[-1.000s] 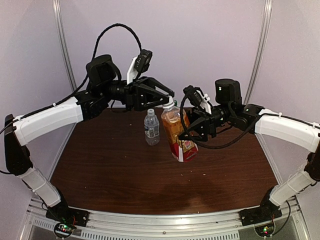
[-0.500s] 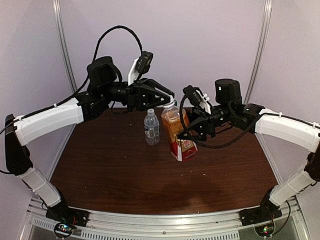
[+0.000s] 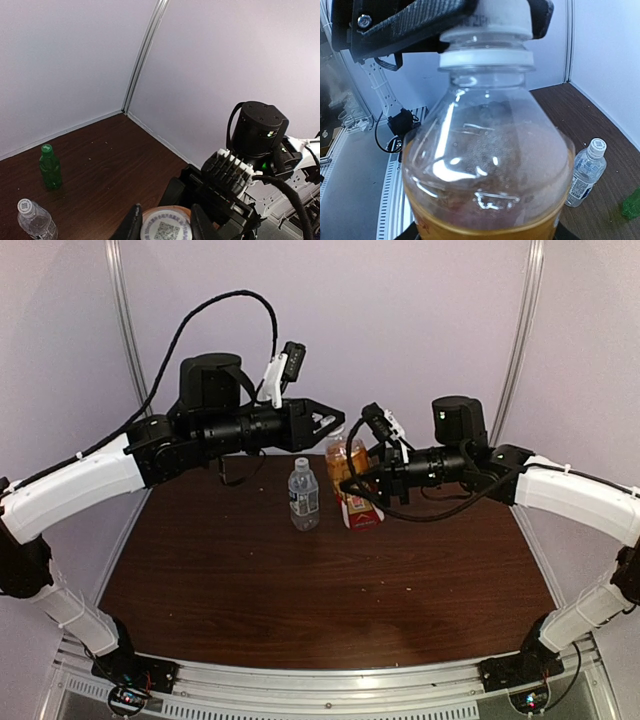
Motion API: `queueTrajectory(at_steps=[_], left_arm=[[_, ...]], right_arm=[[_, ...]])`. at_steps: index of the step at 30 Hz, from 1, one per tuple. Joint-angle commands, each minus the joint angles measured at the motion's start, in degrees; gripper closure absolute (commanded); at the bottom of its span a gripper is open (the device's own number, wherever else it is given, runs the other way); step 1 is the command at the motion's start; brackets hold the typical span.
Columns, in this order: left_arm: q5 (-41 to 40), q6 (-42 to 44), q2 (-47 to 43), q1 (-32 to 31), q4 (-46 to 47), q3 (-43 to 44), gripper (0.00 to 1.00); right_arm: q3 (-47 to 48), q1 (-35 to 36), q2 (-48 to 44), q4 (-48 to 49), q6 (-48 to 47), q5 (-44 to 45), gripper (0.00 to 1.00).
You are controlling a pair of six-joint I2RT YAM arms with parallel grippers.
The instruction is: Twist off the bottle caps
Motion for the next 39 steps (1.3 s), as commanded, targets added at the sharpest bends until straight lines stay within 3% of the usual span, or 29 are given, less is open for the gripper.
queueTrajectory(at_steps=[1,11,19,23,31,39], left_arm=[[-8.8,0.7,-0.8,-0.5,-2.2,2.4,0.82],[1.1,3.2,-1.8,0.3,4.4,-0.4,0.58],[11.4,4.5,-4.2,2.7,9.7,-4.2,0.28],[20.5,5.8,-5.4,5.1,11.2,-5.3,0.19],[45.9,6.7,-4.2,8.8,18.2,-6.0,0.18],[54.8,5.9,0.2,9.1,20.5,-3.0,0.23]], right_arm=[[-1.0,-0.4,-1.6,1.0,0.1,5.5,0.44],[-2.1,-0.4,-1.8,1.9,-1.0,-2.4,0.44],[-2.8,-0.5,-1.8,2.1,-2.5,-11.1,0.44],[-2.3,-0.4,-1.5,1.1,-2.9,-15.7,0.44],[-0.5,-0.4,0.2,1.1,-1.2,-27.3,0.44],[-0.1,-0.3,0.7,4.0,2.2,-32.1,0.44]])
